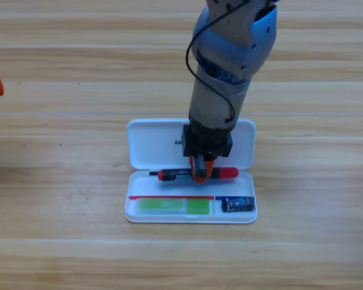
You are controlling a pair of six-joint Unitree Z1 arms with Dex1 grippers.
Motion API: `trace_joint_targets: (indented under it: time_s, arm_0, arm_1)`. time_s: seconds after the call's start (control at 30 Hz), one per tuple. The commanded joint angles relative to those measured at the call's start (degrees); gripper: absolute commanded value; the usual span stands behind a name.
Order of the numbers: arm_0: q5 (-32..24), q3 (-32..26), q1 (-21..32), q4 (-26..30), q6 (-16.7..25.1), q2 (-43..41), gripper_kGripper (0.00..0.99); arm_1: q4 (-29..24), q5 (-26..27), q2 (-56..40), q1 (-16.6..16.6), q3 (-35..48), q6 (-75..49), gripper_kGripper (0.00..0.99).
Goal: Clean up eraser and pencils
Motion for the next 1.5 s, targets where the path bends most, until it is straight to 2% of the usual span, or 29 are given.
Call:
trace_joint_targets:
  time_s: [0.03,0.07,0.13,0.33,0.4,0.53,0.63,0.73,0.8,0.87,0.97,1.13,1.5]
  arm_0:
    - [-0.8,2.5,1.0,-1.6,0.2,-1.0,0.990]
    - [-0.8,2.7,1.0,-1.7,0.2,-1.0,0.990]
    - [-0.8,3.0,1.0,-2.0,0.1,-0.9,0.990]
    - [-0.9,3.2,1.0,-2.6,0.1,-0.8,0.990]
    - [-1.2,2.9,1.0,-2.9,0.1,-0.7,0.990]
    - [-2.5,1.0,0.7,-4.2,-0.9,0.1,0.989]
    - [-3.2,-1.7,-1.5,-6.7,-2.5,2.6,0.966]
    - [-4.9,-8.1,-3.6,-7.4,-3.2,9.2,0.833]
    - [-7.1,-13.1,-4.1,-7.3,-3.2,14.7,0.678]
    - [-9.6,-18.3,-4.4,-7.3,-3.0,20.3,0.462]
    - [-14.5,-25.4,-4.4,-6.9,-3.3,28.5,0.023]
    - [-20.3,-30.4,-4.6,-7.0,-4.8,36.9,0.000]
    - [-30.7,-31.3,-5.8,-6.7,-5.5,44.4,0.000]
  arm_1:
    - [0.3,0.0,0.5,1.7,1.5,2.4,0.857]
    - [0.4,0.6,-0.9,1.7,2.1,2.6,0.933]
    - [0.4,2.6,-4.9,1.7,4.1,2.9,0.968]
    - [-0.2,14.0,-27.3,1.8,14.6,4.7,0.983]
    - [-3.7,16.9,-36.3,1.8,20.4,7.3,0.985]
    - [-16.4,18.7,-51.9,1.6,35.5,13.3,0.986]
    - [-19.5,18.4,-56.9,1.6,42.3,14.8,0.986]
    - [-19.7,18.8,-57.3,1.6,45.4,15.6,0.986]
    - [-20.4,19.5,-57.3,1.6,47.2,16.1,0.986]
    - [-21.1,19.5,-57.7,1.6,48.4,16.5,0.986]
    - [-22.0,19.8,-58.4,1.6,49.5,16.8,0.986]
    - [-23.4,20.1,-57.9,1.6,50.4,17.5,0.986]
    - [-24.9,20.1,-56.1,1.6,50.8,18.5,0.986]
